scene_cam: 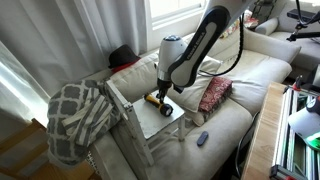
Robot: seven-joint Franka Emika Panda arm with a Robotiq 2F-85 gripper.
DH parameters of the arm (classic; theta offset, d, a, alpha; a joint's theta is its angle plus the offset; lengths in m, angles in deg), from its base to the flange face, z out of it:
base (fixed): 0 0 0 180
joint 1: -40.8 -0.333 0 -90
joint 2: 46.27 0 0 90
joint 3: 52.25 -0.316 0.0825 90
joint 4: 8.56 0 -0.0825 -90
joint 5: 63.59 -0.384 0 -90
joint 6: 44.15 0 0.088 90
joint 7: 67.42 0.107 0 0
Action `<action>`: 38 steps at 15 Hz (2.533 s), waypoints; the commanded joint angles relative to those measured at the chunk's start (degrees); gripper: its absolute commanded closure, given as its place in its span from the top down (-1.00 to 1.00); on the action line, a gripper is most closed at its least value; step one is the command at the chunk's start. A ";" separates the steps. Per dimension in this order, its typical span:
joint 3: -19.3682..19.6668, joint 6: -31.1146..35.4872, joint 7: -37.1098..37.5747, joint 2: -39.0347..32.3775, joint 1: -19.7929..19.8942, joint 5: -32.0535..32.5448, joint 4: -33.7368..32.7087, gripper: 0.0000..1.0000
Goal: Switch off the flashlight
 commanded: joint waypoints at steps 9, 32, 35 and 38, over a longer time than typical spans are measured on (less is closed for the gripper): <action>2.70 16.10 5.72 -2.79 -5.40 -0.41 6.01 -1.00; -0.36 1.06 1.07 22.62 -1.41 -1.04 19.13 1.00; -7.95 -5.92 -5.05 27.55 3.58 -6.26 20.15 1.00; -9.26 -14.99 -8.36 32.49 3.71 -10.17 20.14 1.00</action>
